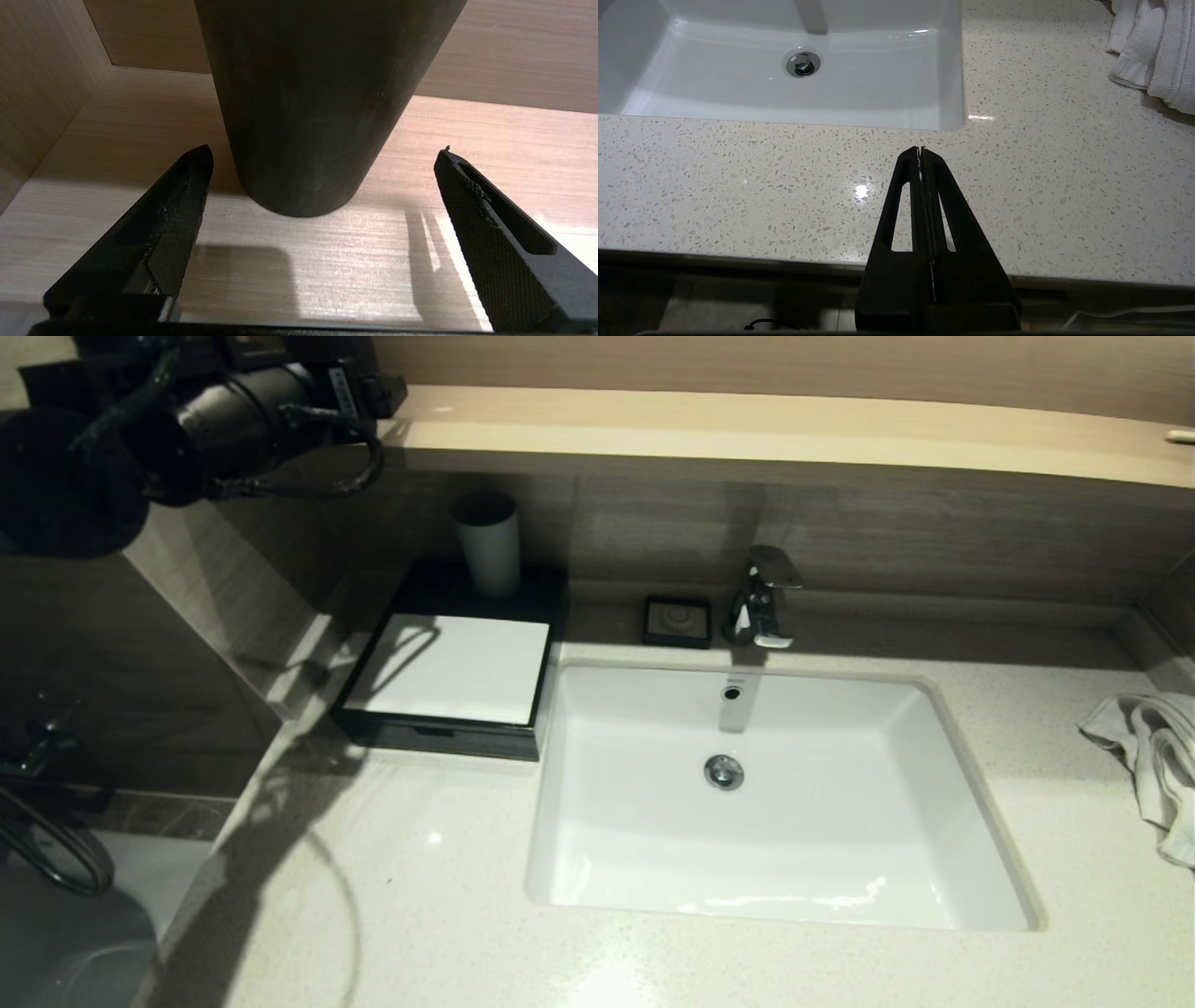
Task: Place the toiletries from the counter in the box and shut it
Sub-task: Pick up the cup
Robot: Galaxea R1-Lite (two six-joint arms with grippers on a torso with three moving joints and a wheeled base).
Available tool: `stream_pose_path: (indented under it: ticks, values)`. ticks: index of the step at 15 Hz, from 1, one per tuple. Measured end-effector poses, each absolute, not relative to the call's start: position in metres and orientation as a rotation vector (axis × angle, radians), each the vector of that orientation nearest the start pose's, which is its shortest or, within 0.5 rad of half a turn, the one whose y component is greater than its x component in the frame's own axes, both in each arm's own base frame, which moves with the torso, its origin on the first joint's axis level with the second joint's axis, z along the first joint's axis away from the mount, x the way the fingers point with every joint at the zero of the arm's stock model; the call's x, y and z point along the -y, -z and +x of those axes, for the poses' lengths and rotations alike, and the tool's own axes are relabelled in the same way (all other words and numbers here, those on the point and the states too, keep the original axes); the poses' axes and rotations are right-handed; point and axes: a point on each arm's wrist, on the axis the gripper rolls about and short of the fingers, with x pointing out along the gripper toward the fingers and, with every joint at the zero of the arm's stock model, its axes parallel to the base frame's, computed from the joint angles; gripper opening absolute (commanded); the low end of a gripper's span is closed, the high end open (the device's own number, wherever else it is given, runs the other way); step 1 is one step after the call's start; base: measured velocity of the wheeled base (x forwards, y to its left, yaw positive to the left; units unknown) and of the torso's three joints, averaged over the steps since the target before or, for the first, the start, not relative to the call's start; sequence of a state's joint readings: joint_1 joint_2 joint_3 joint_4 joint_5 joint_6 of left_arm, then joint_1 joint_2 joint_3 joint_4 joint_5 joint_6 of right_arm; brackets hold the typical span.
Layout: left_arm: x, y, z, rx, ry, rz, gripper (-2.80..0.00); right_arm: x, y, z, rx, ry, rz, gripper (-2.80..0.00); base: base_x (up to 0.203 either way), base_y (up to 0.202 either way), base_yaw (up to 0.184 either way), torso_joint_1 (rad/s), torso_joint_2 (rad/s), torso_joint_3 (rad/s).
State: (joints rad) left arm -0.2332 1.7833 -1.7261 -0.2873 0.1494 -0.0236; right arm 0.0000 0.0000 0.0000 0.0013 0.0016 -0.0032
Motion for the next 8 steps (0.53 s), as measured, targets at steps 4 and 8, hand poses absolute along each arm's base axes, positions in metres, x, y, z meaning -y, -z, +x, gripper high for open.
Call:
stream_pose_path:
  ticks: [4,8]
  values:
    - [0.0762,-0.3849,0.3380,0.248,0.081,-0.057,0.00,0.0000,-0.0753,-0.0228,-0.001,-0.001,-0.003,-2.80,0.000,0.000,0.000,0.000,0.00,0.000]
    - [0.0759,-0.3855,0.3424,0.254,0.079,-0.054,0.00,0.0000,-0.0753,-0.0228,-0.001,-0.002,-0.003,-2.80,0.000,0.000,0.000,0.000,0.00,0.000]
